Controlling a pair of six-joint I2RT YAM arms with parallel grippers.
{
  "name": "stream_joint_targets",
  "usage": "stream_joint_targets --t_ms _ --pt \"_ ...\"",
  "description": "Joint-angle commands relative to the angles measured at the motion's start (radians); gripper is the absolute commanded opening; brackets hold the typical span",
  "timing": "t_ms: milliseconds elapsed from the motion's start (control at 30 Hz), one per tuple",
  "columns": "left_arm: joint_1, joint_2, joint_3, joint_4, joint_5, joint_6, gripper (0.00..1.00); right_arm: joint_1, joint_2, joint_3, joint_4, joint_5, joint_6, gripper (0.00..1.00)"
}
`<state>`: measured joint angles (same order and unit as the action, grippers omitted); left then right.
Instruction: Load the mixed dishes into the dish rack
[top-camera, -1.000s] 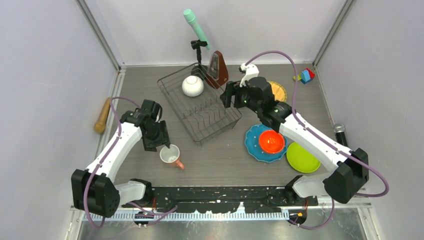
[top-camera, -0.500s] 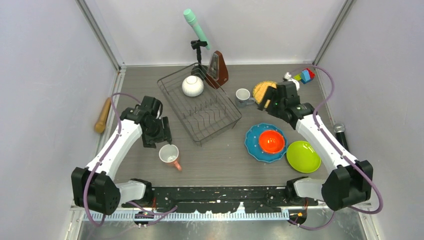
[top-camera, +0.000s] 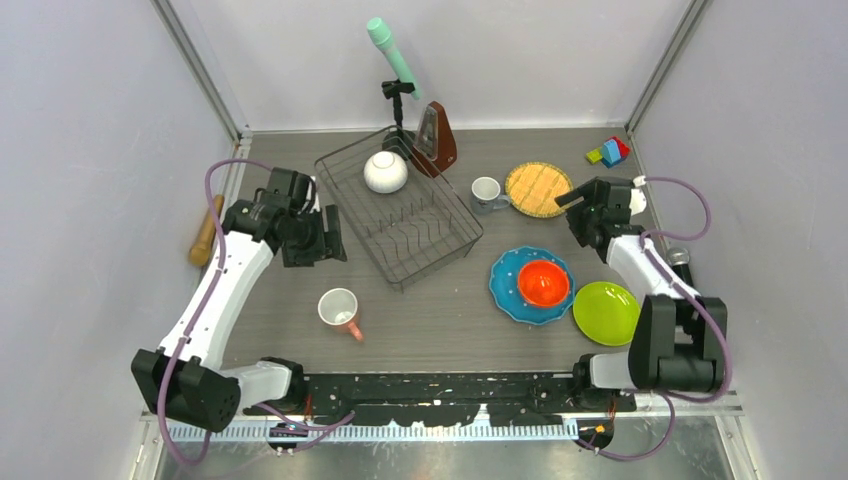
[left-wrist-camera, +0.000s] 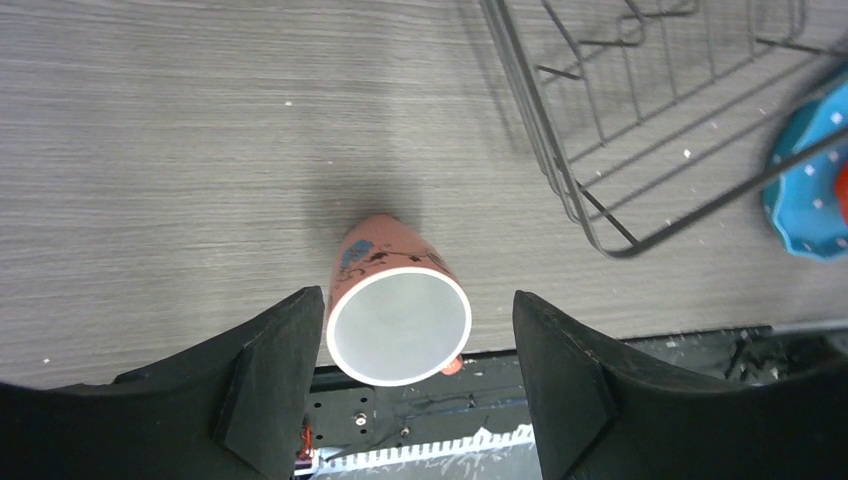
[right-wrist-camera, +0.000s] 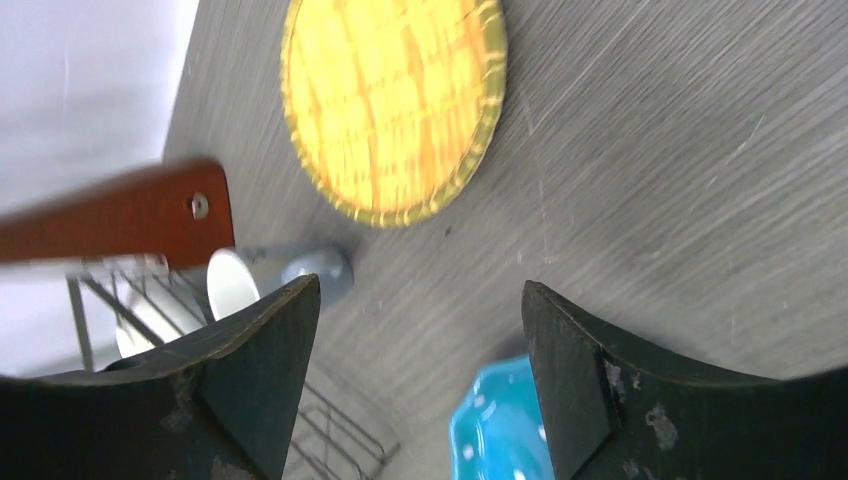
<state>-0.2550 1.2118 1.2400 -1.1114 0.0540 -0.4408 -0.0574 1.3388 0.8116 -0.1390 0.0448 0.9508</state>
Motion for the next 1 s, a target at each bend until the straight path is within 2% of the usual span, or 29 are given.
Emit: stream_joint_targets --t_ms 0,200,500,700,733,800,833,867,900,967 --pt "-0.003 -0.051 0.028 0.045 0.151 0.06 0.72 -0.031 0.104 -0.013 0.264 -0.016 0.146 0.78" --pt "-0.003 -0.074 0.011 0.08 0.208 0.074 0.72 -0.032 0.251 -0.031 0.428 0.01 0.248 0.75" --pt "-0.003 -0.063 0.024 0.093 0.216 0.07 0.72 -0.032 0.386 -0.019 0.486 0.054 0.279 0.75" --pt "-0.003 -0.049 0.036 0.105 0.176 0.05 0.72 -0.032 0.491 -0.004 0.551 0.025 0.329 0.73" --pt "-0.003 -0.052 0.039 0.107 0.173 0.05 0.72 -0.032 0.512 -0.001 0.56 0.02 0.347 0.7" --pt "-0.003 -0.055 0.042 0.107 0.164 0.05 0.72 -0.032 0.531 -0.002 0.581 0.011 0.372 0.57" --pt "-0.003 -0.058 0.04 0.107 0.159 0.05 0.72 -0.032 0.533 -0.004 0.592 0.01 0.382 0.45" --pt "-0.003 -0.061 0.039 0.108 0.154 0.048 0.72 -0.033 0.531 -0.009 0.601 0.016 0.384 0.38" --pt "-0.003 -0.066 0.038 0.108 0.145 0.048 0.72 -0.035 0.525 -0.019 0.605 0.023 0.384 0.27" --pt "-0.003 -0.072 0.034 0.108 0.121 0.041 0.73 -0.039 0.498 -0.033 0.602 0.04 0.372 0.14"
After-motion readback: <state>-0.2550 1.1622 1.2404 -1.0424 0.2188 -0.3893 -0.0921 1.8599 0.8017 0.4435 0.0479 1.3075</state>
